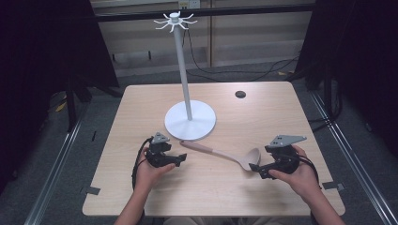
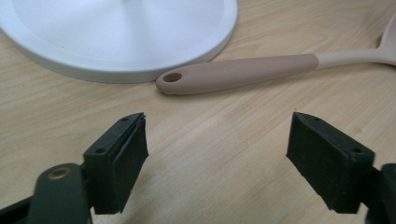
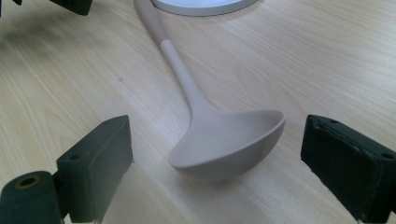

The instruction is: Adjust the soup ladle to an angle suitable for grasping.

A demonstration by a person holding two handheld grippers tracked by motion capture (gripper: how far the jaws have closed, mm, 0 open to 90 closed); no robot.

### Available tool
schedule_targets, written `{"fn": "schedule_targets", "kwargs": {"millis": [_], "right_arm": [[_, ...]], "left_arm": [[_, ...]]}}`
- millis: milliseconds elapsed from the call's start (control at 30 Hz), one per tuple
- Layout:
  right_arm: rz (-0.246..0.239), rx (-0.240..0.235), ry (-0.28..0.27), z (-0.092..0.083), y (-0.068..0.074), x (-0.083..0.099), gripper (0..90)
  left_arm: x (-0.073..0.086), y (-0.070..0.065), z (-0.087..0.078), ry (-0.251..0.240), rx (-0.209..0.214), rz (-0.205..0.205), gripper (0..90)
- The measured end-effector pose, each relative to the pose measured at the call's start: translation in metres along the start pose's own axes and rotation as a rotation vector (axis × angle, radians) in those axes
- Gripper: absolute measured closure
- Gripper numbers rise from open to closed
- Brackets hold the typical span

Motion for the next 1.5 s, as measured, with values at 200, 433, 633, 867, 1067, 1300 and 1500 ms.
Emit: {"fn": "schedule_targets", "kwargs": {"millis": [200,433,633,867,1067,1300,1500], "right_arm": [[-0.006,-0.003,0.014,0.004,0.003,-0.014,8.4],[-0.021,-0.007,0.056,0.014,0.006,-0.031,8.8],[-0.048,-0.02,0.071,0.025,0.012,-0.045,8.9],[-0.068,-0.039,0.099,0.038,0.017,-0.058,8.9],[-0.094,-0.049,0.117,0.048,0.019,-0.07,9.8],[-0.144,-0.053,0.171,0.062,0.021,-0.078,10.5],[-0.176,-0.069,0.198,0.076,0.024,-0.084,11.0]], "left_arm": [[0.002,-0.005,-0.003,0.002,-0.005,0.043,15.2],[0.002,-0.006,-0.004,-0.004,0.006,0.043,13.9],[0.004,-0.002,-0.007,-0.011,0.009,0.026,13.6],[0.006,0.0,-0.011,-0.018,0.01,0.013,13.1],[0.008,0.003,-0.013,-0.014,0.004,0.004,13.0],[0.011,0.006,-0.016,-0.014,-0.002,-0.004,13.0],[0.014,0.01,-0.021,-0.016,-0.013,-0.017,13.0]]}}
Point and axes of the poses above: each handheld gripper's, and its own axes: z roughly forward along the jaws, x roughly out of its underside, y roughly to its left, the point moved 2 cm from there along z, roughly forward along the jaws, and after that the axes turned 1 degree about -y, right-handed, at the moved point
